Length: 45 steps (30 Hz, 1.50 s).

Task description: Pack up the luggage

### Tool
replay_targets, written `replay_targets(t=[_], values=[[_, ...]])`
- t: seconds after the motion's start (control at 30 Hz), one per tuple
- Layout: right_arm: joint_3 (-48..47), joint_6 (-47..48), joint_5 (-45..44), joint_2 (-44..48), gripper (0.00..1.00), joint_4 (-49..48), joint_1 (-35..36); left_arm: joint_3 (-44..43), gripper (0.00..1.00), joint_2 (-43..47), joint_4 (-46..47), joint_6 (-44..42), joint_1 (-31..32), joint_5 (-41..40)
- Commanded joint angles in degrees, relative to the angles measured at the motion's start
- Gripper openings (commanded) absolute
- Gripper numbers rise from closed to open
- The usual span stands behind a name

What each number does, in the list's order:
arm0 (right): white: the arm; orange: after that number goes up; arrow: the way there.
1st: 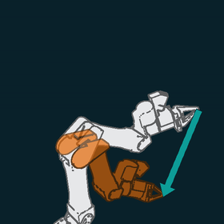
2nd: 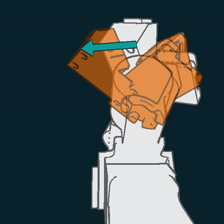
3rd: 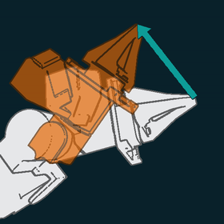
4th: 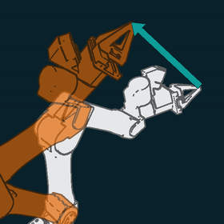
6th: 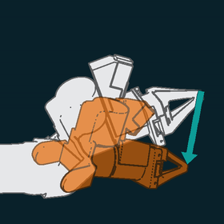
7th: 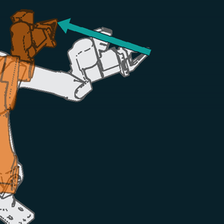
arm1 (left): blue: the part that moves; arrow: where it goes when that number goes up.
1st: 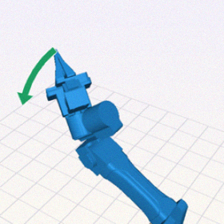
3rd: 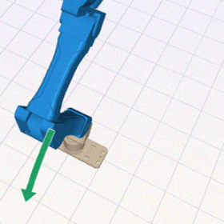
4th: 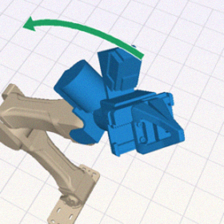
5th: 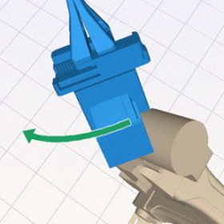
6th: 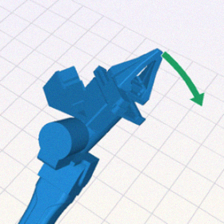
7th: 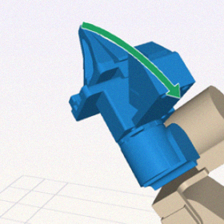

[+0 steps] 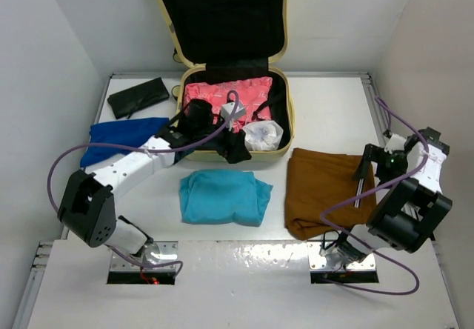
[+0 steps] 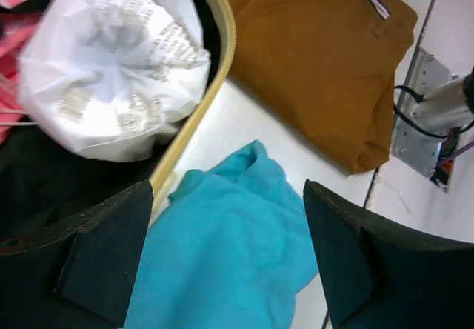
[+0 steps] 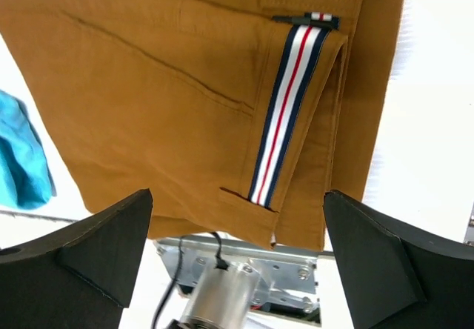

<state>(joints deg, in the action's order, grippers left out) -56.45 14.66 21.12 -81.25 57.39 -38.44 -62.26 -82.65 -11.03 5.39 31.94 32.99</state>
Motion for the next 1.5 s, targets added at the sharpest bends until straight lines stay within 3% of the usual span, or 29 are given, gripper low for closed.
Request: replay_targets(t=[0.0,0.17,0.43,0.77,0.93,1.47], values=[[1.07,9.68,4.8,-0.92,0.97,0.54,-1.46,2.22,0.87,-0.14,8.64,8.48,2.94,-3.98],[0.81,15.3,6.2,-5.66,0.96,-0.52,-5.86,5.39,0.91,-2.24,17.35,19.64,12.41,-15.21],[-5.16,24.71,5.95,-11.03,0.99,3.34,-8.14,1.18,0.94,-12.6,16.92,28.97,20.87,-26.46],[-6.4,32.1,5.24,-16.57,0.99,2.56,-7.88,-5.04,0.95,-26.15,21.22,45.23,19.21,-22.7],[-5.87,32.89,4.72,-18.06,0.99,1.68,-8.23,-8.75,0.93,-28.79,22.89,49.27,22.89,-24.12],[-6.05,30.43,5.06,-19.73,0.99,1.06,-7.8,-10.51,0.87,-33.01,8.04,57.1,28.17,-35.53]])
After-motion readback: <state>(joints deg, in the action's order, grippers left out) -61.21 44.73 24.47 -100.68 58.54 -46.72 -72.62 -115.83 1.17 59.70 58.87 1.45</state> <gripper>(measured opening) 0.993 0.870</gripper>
